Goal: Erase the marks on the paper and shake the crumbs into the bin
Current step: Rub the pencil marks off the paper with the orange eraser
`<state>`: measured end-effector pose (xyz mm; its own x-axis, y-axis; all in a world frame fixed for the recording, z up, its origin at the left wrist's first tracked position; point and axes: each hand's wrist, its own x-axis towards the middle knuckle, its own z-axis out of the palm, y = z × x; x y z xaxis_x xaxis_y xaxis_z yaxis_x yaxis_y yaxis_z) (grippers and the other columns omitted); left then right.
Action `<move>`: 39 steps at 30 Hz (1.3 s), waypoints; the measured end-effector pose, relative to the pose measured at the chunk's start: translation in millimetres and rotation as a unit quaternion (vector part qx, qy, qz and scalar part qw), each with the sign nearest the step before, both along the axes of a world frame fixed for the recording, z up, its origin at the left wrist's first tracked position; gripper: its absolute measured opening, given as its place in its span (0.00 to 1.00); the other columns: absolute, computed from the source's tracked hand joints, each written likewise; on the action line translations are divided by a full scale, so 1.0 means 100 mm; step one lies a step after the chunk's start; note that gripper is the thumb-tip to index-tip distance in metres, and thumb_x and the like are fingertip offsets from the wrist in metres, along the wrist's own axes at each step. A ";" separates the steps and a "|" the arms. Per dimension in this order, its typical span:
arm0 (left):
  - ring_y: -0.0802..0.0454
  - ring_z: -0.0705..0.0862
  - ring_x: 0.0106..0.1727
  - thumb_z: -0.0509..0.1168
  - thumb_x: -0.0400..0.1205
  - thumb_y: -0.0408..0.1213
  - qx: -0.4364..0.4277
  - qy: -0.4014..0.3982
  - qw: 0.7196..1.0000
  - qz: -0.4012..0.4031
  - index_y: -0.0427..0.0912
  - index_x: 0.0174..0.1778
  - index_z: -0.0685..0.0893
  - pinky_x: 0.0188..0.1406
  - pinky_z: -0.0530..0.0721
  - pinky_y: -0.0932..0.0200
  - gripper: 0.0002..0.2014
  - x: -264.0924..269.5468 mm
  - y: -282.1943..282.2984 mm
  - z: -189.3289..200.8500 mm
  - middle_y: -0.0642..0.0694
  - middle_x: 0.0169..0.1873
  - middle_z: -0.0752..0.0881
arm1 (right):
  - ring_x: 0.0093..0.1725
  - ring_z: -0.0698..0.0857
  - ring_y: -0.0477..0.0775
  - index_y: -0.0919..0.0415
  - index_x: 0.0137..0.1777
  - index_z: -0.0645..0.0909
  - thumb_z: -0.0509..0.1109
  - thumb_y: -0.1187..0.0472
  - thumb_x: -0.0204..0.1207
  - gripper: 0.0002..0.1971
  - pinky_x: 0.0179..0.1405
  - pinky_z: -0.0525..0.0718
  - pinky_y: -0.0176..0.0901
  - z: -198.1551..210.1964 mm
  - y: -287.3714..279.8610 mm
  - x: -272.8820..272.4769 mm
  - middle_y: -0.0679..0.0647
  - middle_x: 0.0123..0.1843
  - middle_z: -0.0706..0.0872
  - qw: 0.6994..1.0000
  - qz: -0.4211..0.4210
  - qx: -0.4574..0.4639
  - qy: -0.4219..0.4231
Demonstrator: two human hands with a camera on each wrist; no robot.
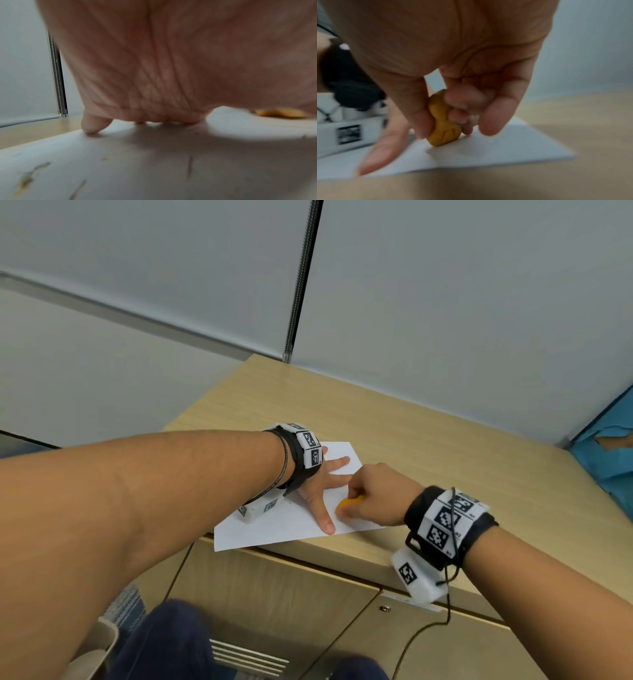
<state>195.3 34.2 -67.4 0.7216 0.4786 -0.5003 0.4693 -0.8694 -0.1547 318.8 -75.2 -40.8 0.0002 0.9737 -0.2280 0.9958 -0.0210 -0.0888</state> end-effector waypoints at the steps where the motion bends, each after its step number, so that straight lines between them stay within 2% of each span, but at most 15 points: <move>1: 0.27 0.34 0.84 0.64 0.61 0.82 0.001 -0.001 1.000 0.001 0.73 0.79 0.29 0.76 0.42 0.20 0.61 0.00 0.00 0.00 0.53 0.83 0.26 | 0.36 0.84 0.58 0.61 0.37 0.86 0.74 0.47 0.74 0.16 0.33 0.80 0.48 0.03 0.04 0.06 0.56 0.35 0.88 1.000 -0.021 0.002 -0.005; 4: 0.28 0.35 0.84 0.65 0.63 0.81 0.001 -0.005 1.000 0.004 0.71 0.81 0.29 0.76 0.42 0.22 0.62 0.00 -0.01 0.00 0.52 0.83 0.26 | 0.34 0.83 0.54 0.59 0.36 0.82 0.72 0.49 0.73 0.14 0.29 0.76 0.42 0.05 0.09 0.11 0.54 0.35 0.85 0.998 -0.048 0.025 -0.025; 6: 0.29 0.35 0.84 0.65 0.65 0.80 -0.001 -0.003 1.000 0.002 0.70 0.82 0.31 0.77 0.43 0.24 0.60 -0.01 -0.03 0.02 0.51 0.83 0.25 | 0.35 0.85 0.58 0.61 0.36 0.83 0.72 0.50 0.73 0.14 0.28 0.79 0.46 0.00 0.02 -0.01 0.57 0.34 0.86 0.999 -0.004 0.023 -0.033; 8: 0.28 0.36 0.84 0.64 0.65 0.80 -0.002 -0.001 1.000 -0.002 0.71 0.81 0.33 0.78 0.45 0.25 0.58 -0.01 -0.04 0.04 0.50 0.83 0.25 | 0.37 0.86 0.60 0.63 0.38 0.87 0.74 0.48 0.72 0.16 0.35 0.84 0.51 -0.02 -0.07 -0.11 0.59 0.36 0.88 1.000 0.028 -0.001 -0.010; 13: 0.27 0.36 0.84 0.65 0.61 0.82 -0.002 -0.004 1.000 0.005 0.72 0.79 0.27 0.76 0.43 0.21 0.63 0.00 -0.01 0.00 0.53 0.83 0.26 | 0.36 0.85 0.56 0.60 0.37 0.84 0.74 0.48 0.73 0.14 0.31 0.79 0.44 0.05 0.09 0.16 0.55 0.36 0.87 0.998 -0.058 0.027 -0.007; 15: 0.28 0.36 0.84 0.65 0.62 0.81 0.003 -0.003 1.000 0.002 0.72 0.80 0.29 0.76 0.43 0.22 0.61 0.00 -0.02 0.01 0.52 0.83 0.26 | 0.37 0.86 0.60 0.62 0.38 0.85 0.74 0.50 0.73 0.14 0.31 0.80 0.49 0.02 0.04 0.09 0.58 0.36 0.88 0.999 -0.036 0.024 0.001; 17: 0.27 0.35 0.84 0.64 0.64 0.81 0.011 0.000 1.000 -0.003 0.73 0.80 0.30 0.77 0.43 0.23 0.58 -0.01 -0.03 0.04 0.51 0.83 0.26 | 0.38 0.87 0.61 0.64 0.40 0.88 0.75 0.49 0.71 0.16 0.36 0.86 0.54 0.00 -0.06 -0.05 0.61 0.38 0.90 1.000 0.016 -0.011 0.006; 20: 0.27 0.37 0.84 0.65 0.65 0.79 0.003 -0.007 1.000 -0.005 0.71 0.80 0.29 0.78 0.44 0.24 0.59 -0.01 -0.05 0.04 0.49 0.84 0.26 | 0.35 0.84 0.55 0.62 0.41 0.89 0.75 0.48 0.72 0.15 0.36 0.85 0.50 0.06 0.03 0.01 0.59 0.38 0.90 1.000 -0.006 -0.016 0.005; 23: 0.27 0.36 0.84 0.66 0.63 0.80 0.000 -0.007 1.000 0.002 0.71 0.80 0.28 0.76 0.42 0.22 0.62 0.01 -0.03 0.01 0.51 0.84 0.26 | 0.36 0.86 0.56 0.60 0.38 0.85 0.74 0.49 0.72 0.13 0.31 0.80 0.43 0.07 0.12 0.12 0.55 0.35 0.87 0.998 -0.054 0.023 0.000; 26: 0.28 0.35 0.84 0.64 0.62 0.81 0.006 0.002 1.000 0.005 0.73 0.80 0.32 0.77 0.44 0.24 0.59 -0.01 -0.03 0.01 0.51 0.83 0.25 | 0.38 0.87 0.59 0.62 0.40 0.88 0.76 0.49 0.71 0.14 0.35 0.85 0.51 0.03 -0.01 -0.06 0.58 0.39 0.90 1.000 0.008 -0.016 0.003; 28: 0.28 0.35 0.84 0.64 0.62 0.82 0.003 -0.001 1.000 0.001 0.74 0.80 0.32 0.78 0.44 0.25 0.59 0.00 -0.02 0.02 0.50 0.83 0.24 | 0.35 0.86 0.58 0.62 0.41 0.89 0.77 0.47 0.70 0.16 0.38 0.87 0.53 0.04 -0.06 -0.08 0.59 0.40 0.90 0.999 0.022 -0.034 0.021; 32: 0.27 0.36 0.84 0.65 0.61 0.81 0.008 -0.005 1.000 0.005 0.71 0.79 0.27 0.77 0.44 0.22 0.63 0.01 -0.02 -0.02 0.51 0.83 0.26 | 0.34 0.83 0.54 0.58 0.34 0.84 0.76 0.49 0.71 0.13 0.28 0.77 0.44 0.05 0.06 0.12 0.52 0.31 0.84 0.998 -0.044 0.031 0.015; 33: 0.27 0.36 0.84 0.65 0.61 0.81 0.009 -0.003 1.000 0.004 0.71 0.79 0.27 0.77 0.44 0.22 0.63 0.01 -0.03 -0.02 0.51 0.83 0.26 | 0.35 0.83 0.55 0.57 0.33 0.83 0.76 0.49 0.71 0.13 0.28 0.76 0.44 0.02 0.03 0.11 0.52 0.32 0.84 0.999 -0.039 0.032 0.011; 36: 0.27 0.35 0.84 0.65 0.63 0.80 0.007 -0.005 1.000 0.004 0.71 0.79 0.27 0.77 0.44 0.23 0.62 0.00 -0.04 0.01 0.51 0.83 0.26 | 0.37 0.85 0.57 0.60 0.38 0.88 0.77 0.47 0.70 0.14 0.35 0.83 0.51 0.00 -0.10 0.04 0.56 0.36 0.88 1.000 0.009 -0.010 0.016; 39: 0.28 0.37 0.84 0.65 0.62 0.80 0.003 -0.009 1.000 0.011 0.69 0.80 0.28 0.77 0.44 0.23 0.63 0.00 -0.03 -0.01 0.51 0.83 0.25 | 0.35 0.83 0.53 0.58 0.37 0.87 0.78 0.48 0.70 0.13 0.34 0.80 0.44 0.07 -0.07 0.20 0.50 0.34 0.84 0.998 -0.050 0.007 0.035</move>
